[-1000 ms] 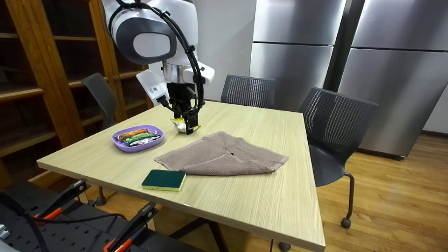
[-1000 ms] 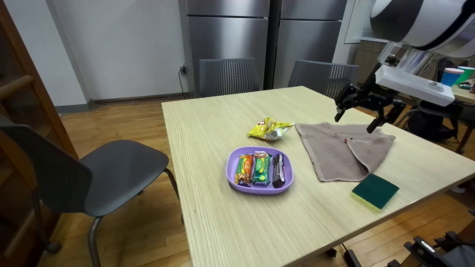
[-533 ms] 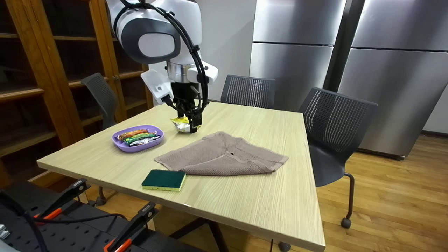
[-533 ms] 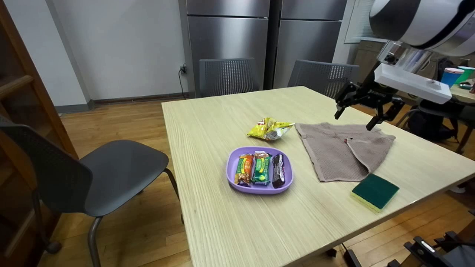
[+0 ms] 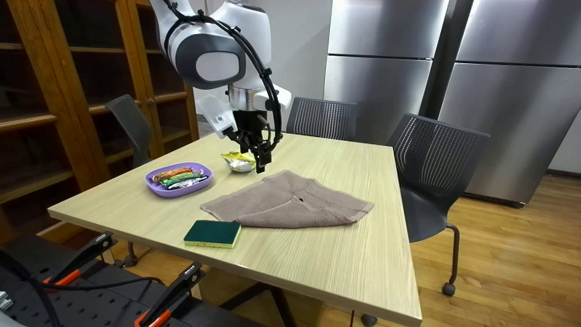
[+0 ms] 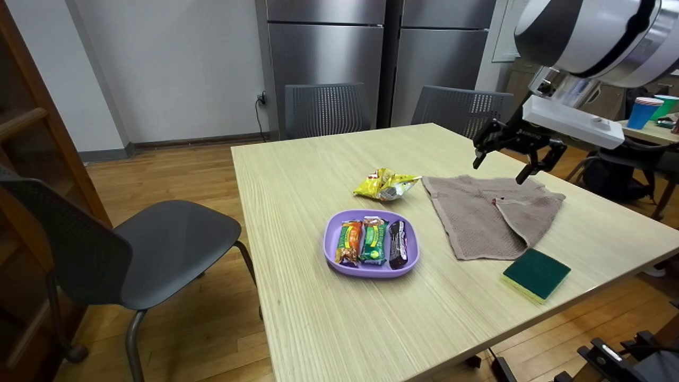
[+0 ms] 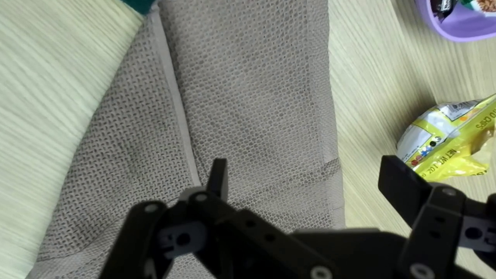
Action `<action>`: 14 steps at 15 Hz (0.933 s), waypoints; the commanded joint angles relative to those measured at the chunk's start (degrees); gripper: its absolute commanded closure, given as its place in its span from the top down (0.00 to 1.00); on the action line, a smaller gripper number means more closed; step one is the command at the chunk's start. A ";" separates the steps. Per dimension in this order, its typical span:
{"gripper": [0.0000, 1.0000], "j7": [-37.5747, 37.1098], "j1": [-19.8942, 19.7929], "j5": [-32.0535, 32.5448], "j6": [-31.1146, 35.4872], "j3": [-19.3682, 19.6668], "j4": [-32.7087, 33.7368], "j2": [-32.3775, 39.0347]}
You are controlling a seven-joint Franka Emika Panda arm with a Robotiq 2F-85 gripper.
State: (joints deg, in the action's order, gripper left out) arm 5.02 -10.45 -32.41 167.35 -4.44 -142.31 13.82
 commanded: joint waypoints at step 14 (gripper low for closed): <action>1.00 -16.67 7.44 17.90 1.21 12.65 5.89 10.28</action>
State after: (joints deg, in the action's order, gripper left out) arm -7.18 -5.33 -18.06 168.62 5.55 -137.90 22.20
